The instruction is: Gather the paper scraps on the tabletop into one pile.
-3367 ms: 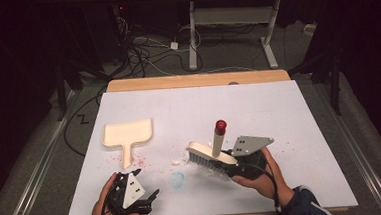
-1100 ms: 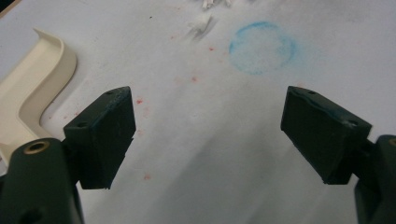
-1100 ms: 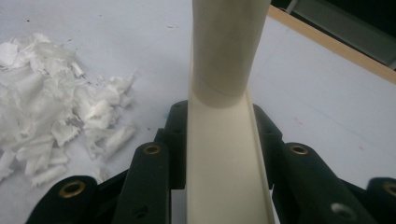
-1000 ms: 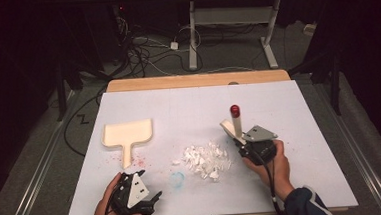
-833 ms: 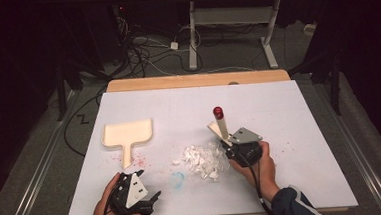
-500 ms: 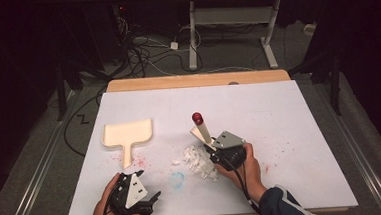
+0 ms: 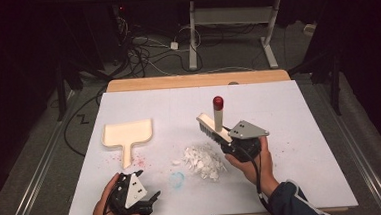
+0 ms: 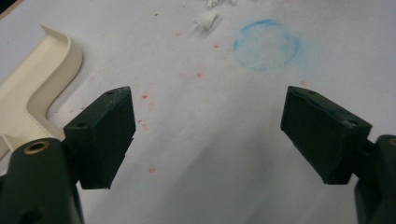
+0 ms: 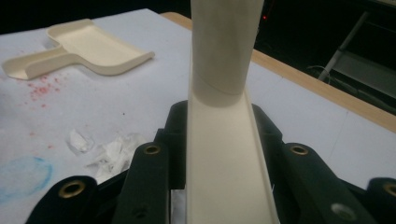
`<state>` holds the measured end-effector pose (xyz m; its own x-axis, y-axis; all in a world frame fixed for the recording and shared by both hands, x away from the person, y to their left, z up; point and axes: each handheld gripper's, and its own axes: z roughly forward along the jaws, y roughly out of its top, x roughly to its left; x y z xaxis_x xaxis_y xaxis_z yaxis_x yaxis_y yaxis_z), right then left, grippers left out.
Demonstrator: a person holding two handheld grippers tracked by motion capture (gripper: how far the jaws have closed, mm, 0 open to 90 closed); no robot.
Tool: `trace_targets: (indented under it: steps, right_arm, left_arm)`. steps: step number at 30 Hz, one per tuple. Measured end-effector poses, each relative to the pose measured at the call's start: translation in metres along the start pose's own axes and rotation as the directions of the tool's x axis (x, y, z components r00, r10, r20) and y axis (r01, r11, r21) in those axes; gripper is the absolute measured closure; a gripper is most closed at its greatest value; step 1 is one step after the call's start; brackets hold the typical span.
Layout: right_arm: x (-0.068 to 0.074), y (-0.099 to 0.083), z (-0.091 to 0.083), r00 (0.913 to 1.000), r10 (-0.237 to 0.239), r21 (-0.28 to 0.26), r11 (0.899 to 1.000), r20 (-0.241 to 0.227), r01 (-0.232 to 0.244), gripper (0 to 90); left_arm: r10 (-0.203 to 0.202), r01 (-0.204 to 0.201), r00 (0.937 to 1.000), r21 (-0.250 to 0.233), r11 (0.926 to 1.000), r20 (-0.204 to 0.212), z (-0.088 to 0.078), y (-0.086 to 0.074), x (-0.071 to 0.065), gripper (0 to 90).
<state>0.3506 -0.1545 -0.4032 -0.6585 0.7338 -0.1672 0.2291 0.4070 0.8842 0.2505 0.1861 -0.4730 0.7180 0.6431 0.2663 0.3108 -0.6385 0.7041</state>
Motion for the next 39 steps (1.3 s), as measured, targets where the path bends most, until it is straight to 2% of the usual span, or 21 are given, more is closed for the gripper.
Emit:
trace_targets:
  steps: [1, 4, 6, 8, 13, 16, 19, 23, 28, 32, 36, 39]
  right_arm:
    - [-0.002, 0.002, -0.003, 0.9999, 0.002, -0.001, 1.0, -0.016, -0.002, 67.6]
    - [-0.003, 0.001, -0.014, 0.9998, 0.022, 0.031, 0.999, 0.0, -0.022, 67.6]
    - [-0.003, -0.006, -0.023, 0.9994, 0.021, 0.067, 0.998, -0.027, -0.019, 67.6]
    - [-0.003, -0.011, -0.036, 0.9981, -0.018, 0.09, 0.996, -0.059, 0.024, 67.6]
    - [-0.024, -0.025, -0.078, 0.9921, -0.007, 0.08, 0.997, -0.125, 0.017, 67.6]
    - [-0.031, -0.037, -0.097, 0.9828, -0.008, 0.1, 0.995, -0.185, 0.027, 67.6]
    - [-0.028, -0.051, -0.104, 0.9766, -0.025, 0.144, 0.988, -0.214, 0.057, 67.6]
    - [-0.023, -0.063, -0.098, 0.9668, -0.035, 0.191, 0.978, -0.253, 0.085, 67.6]
    - [-0.013, -0.06, -0.077, 0.9579, -0.064, 0.182, 0.976, -0.28, 0.118, 67.7]
    - [-0.004, -0.051, -0.057, 0.9501, -0.077, 0.171, 0.976, -0.302, 0.133, 67.7]
    - [0.003, -0.041, -0.039, 0.9508, -0.081, 0.147, 0.981, -0.299, 0.13, 67.7]
    - [0.007, -0.034, -0.031, 0.9495, -0.098, 0.142, 0.979, -0.298, 0.146, 67.7]
  left_arm:
    - [-0.001, 0.001, 1.0, 0.0, 1.0, -0.002, 0.0, 0.0, 0.0, 17.1]
    - [0.001, -0.001, 1.0, -0.002, 1.0, -0.007, -0.002, 0.0, 0.0, 17.1]
    - [0.004, -0.004, 1.0, -0.006, 1.0, -0.008, -0.004, 0.0, -0.001, 17.1]
    - [0.003, -0.003, 1.0, -0.007, 1.0, -0.008, -0.004, -0.001, 0.0, 17.1]
    - [0.007, -0.007, 1.0, -0.009, 0.9999, -0.007, -0.006, -0.002, 0.0, 17.1]
    - [0.007, -0.007, 1.0, -0.007, 0.9999, -0.003, -0.005, -0.001, 0.0, 17.1]
    - [0.012, -0.012, 0.9999, -0.001, 0.9999, -0.002, -0.003, 0.0, -0.001, 17.1]
    - [0.022, -0.022, 0.9998, 0.002, 0.9998, 0.003, -0.001, 0.003, -0.003, 17.1]
    - [0.025, -0.025, 0.9996, 0.008, 0.9997, 0.012, 0.002, 0.003, -0.003, 17.1]
    - [0.022, -0.023, 0.9997, 0.006, 0.9997, 0.013, 0.003, 0.002, -0.002, 17.1]
    - [0.021, -0.021, 0.9997, 0.004, 0.9998, 0.01, 0.002, 0.002, -0.002, 17.1]
    - [0.023, -0.023, 0.9997, 0.005, 0.9997, 0.009, 0.001, 0.002, -0.002, 17.1]
